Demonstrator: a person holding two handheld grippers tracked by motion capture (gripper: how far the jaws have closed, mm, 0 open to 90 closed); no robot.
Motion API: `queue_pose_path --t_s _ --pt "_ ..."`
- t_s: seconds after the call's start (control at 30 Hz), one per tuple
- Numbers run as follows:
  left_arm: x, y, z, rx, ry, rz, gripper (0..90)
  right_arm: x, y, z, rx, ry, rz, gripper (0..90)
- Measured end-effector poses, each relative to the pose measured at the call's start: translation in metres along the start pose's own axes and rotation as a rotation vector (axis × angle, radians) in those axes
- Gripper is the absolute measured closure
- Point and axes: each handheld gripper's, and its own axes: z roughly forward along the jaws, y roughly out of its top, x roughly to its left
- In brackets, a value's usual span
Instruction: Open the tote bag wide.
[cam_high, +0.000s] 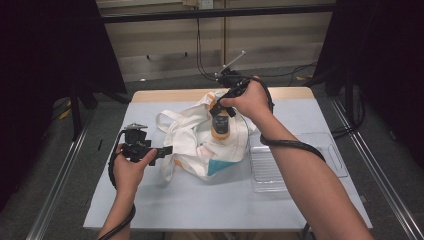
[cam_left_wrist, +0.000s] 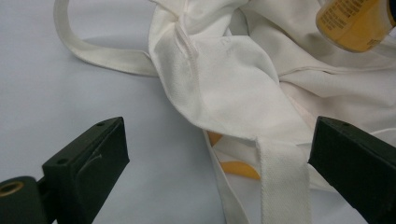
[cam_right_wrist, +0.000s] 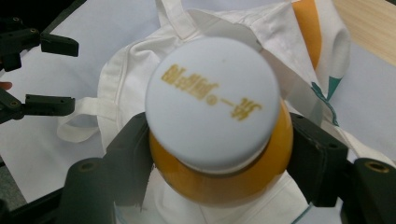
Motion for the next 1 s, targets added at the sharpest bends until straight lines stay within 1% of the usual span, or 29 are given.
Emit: queue_pose_path --t_s 0.03,0.13,0.17,0.23,0.3,0.37,0.43,0.47,0.57,0.6,0.63,0.67,0.7,0.73,0.8,1.0 --pt "0.001 0.0 0.0 0.008 -0.003 0.007 4.2 0.0 0.0 0.0 0.0 0.0 0.0 30.7" --pt "0.0 0.001 0.001 0.012 -0.001 0.016 4.2 -0.001 -0.001 -0.004 0.001 -0.003 0.006 30.7" --pt "0.0 0.001 0.001 0.013 -0.008 0.013 4.0 -0.002 -0.001 -0.007 0.005 -0.011 0.003 30.7" --pt "0.0 0.002 0.001 0.005 -0.004 0.008 4.1 -0.002 -0.002 -0.008 0.005 -0.015 0.001 30.7" --pt "-0.001 0.002 0.001 0.0 -0.008 0.004 4.0 -0.003 -0.002 -0.011 0.008 -0.013 0.009 30.7" --pt "0.001 0.003 0.001 0.003 -0.007 0.007 4.0 -0.003 -0.002 -0.014 0.007 -0.016 0.007 30.7" --pt "0.001 0.003 0.001 -0.003 -0.005 0.002 4.1 -0.003 -0.003 -0.016 0.002 -0.015 0.006 30.7" --pt "0.001 0.003 0.001 0.004 -0.005 0.01 4.1 -0.003 -0.004 -0.019 0.001 -0.014 0.008 30.7" --pt "-0.001 0.003 0.002 0.006 -0.008 0.016 4.1 -0.003 -0.005 -0.022 -0.001 -0.014 0.006 30.7" --pt "-0.001 0.003 0.002 0.007 -0.003 0.023 4.0 -0.004 -0.005 -0.023 0.0 -0.013 0.002 30.7" --pt "-0.001 0.003 0.003 0.003 -0.002 0.017 4.1 -0.004 -0.006 -0.025 0.0 -0.011 0.002 30.7" --pt "0.0 0.003 0.002 0.01 -0.005 0.024 4.1 -0.004 -0.006 -0.026 0.003 -0.009 0.005 30.6" --pt "-0.001 0.003 0.002 0.0 -0.008 0.007 4.0 -0.004 -0.007 -0.028 0.001 -0.01 0.007 30.7" --pt "0.0 0.003 0.001 0.005 -0.005 0.017 4.1 -0.004 -0.007 -0.03 0.002 -0.012 0.007 30.7" --pt "0.0 0.003 0.0 0.001 -0.003 0.009 4.1 -0.006 -0.009 -0.033 0.003 -0.01 0.007 30.7" --pt "-0.001 0.003 0.0 -0.003 -0.007 0.009 4.1 -0.009 -0.016 -0.041 0.008 -0.022 0.011 30.7"
